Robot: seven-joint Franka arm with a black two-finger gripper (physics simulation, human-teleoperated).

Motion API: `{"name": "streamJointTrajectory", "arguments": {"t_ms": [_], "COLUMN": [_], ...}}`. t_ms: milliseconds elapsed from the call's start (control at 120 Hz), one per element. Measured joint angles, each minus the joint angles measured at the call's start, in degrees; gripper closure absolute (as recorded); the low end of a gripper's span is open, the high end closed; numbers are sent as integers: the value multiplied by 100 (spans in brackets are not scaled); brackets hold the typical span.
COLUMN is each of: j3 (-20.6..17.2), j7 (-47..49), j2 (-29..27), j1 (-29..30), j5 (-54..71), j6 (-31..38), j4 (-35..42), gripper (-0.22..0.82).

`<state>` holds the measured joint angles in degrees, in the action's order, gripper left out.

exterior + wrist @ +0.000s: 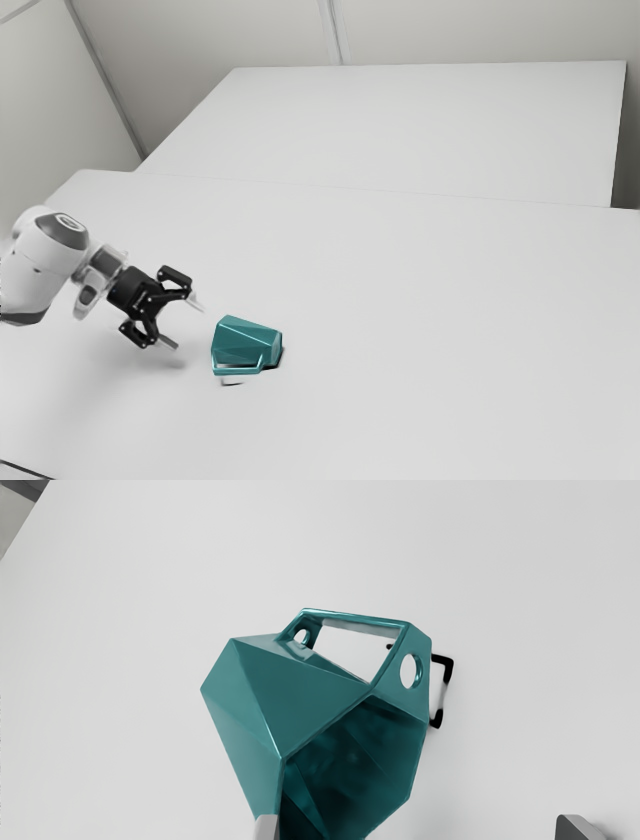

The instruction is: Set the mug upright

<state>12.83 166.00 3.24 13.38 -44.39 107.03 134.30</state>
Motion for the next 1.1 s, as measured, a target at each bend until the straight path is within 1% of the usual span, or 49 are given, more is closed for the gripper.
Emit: {"name": "streamJointTrajectory", "arguments": {"t_ms": [117,217,367,567,808,833,858,967,1008,1100], "j3": [-3,-10,-124,-266,-561,-569,-573,-584,-587,-592], "j7": [0,0,0,0,0,0,0,0,0,0], "j2": [219,300,287,181,191,194,198,207,212,208], "j1": [-80,-217,-353,-349,-379,-379,-377,-431,-457,-492], "j5": [-300,-633,-1022,-1406,-1727,-1750,-1768,-1741,-1714,-1675], "j6": [243,396,555,596,654,660,667,746,770,808], "j4": [-70,-76,-21,247,274,274,271,266,265,244], "gripper": [0,0,0,0,0,2,7,36,45,59]}}
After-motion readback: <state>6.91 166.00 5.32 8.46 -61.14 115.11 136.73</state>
